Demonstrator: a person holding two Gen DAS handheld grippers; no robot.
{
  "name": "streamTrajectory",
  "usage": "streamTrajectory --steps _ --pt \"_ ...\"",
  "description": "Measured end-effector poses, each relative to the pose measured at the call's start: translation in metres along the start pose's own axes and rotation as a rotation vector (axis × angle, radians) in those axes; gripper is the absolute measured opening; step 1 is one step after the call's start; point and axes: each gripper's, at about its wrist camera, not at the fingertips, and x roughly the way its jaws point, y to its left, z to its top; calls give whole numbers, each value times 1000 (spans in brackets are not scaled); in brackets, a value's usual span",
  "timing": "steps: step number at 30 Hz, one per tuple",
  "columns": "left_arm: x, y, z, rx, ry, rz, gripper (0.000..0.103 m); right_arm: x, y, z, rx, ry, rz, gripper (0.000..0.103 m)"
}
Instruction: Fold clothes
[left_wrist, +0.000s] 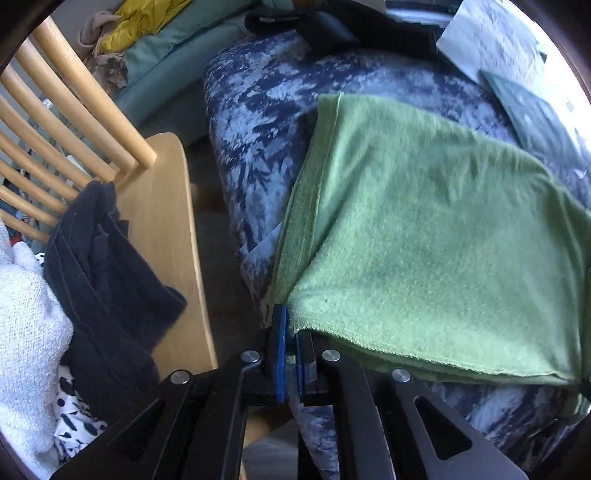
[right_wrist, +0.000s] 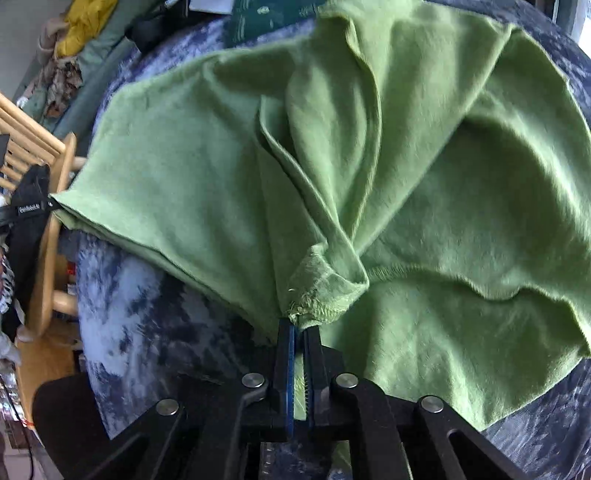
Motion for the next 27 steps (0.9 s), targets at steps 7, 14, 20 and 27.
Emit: streamTrajectory --steps 7,14,20,27 --pt "-23 3 -14 18 58 -59 43 -62 -18 -9 -22 -113 -51 45" --pt "-81 -78 -3 141 -87 -316 64 -99 -61 66 65 -264 -77 45" --pt "-84 -190 -5 244 -34 -593 65 -62 -77 141 136 -236 -29 45" --pt "-64 -263 -10 271 18 -587 38 -30 -64 185 111 -152 34 46"
